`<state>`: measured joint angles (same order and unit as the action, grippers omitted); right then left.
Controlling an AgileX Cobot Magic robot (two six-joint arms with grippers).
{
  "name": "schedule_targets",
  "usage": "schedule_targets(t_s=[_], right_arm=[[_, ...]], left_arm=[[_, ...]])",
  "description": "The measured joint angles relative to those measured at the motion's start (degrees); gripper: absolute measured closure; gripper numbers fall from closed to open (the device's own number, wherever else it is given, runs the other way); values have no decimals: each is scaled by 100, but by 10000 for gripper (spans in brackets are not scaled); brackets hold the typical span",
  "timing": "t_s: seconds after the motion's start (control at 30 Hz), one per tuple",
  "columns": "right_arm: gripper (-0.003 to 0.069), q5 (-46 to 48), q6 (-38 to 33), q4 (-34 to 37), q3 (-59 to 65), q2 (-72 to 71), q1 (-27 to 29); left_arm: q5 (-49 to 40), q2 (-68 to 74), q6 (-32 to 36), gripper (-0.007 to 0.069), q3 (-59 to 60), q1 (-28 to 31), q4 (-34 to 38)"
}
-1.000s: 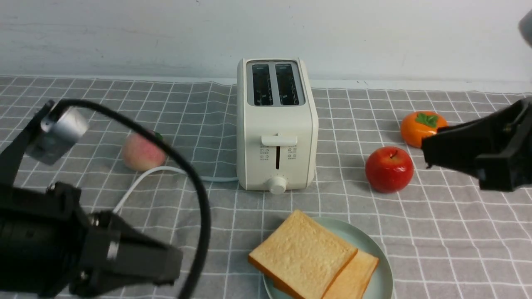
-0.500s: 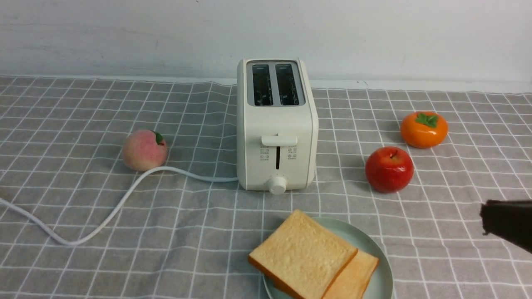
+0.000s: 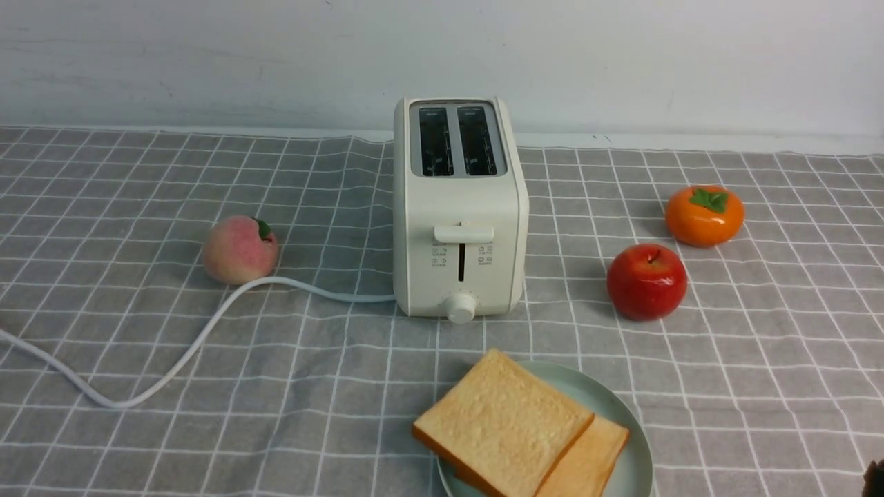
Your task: Take toasted bread from bread machine on grey coffee table place on plate.
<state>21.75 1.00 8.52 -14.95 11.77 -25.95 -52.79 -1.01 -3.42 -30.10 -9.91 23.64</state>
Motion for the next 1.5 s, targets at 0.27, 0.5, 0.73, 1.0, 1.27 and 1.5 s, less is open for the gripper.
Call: schedule_targets(t_s=[0.27, 0.5, 0.73, 1.0, 1.27, 1.5], right_arm=[[671, 0, 0, -457, 25, -25, 0], [667, -5, 0, -473, 25, -25, 0], [661, -5, 0, -473, 25, -25, 0], [655, -5, 0, -473, 25, -25, 0], [647, -5, 0, -473, 25, -25, 0], [639, -5, 0, -473, 25, -25, 0]], left_arm=[[871, 1216, -247, 638, 0, -6, -1692], [875, 1443, -438, 638, 37, -328, -1730], [875, 1443, -444, 638, 37, -346, -1730], [875, 1443, -444, 638, 37, -346, -1730], [1240, 755, -444, 638, 438, 144, -2024], [2132, 56, -1151, 638, 1813, 526, -2482]])
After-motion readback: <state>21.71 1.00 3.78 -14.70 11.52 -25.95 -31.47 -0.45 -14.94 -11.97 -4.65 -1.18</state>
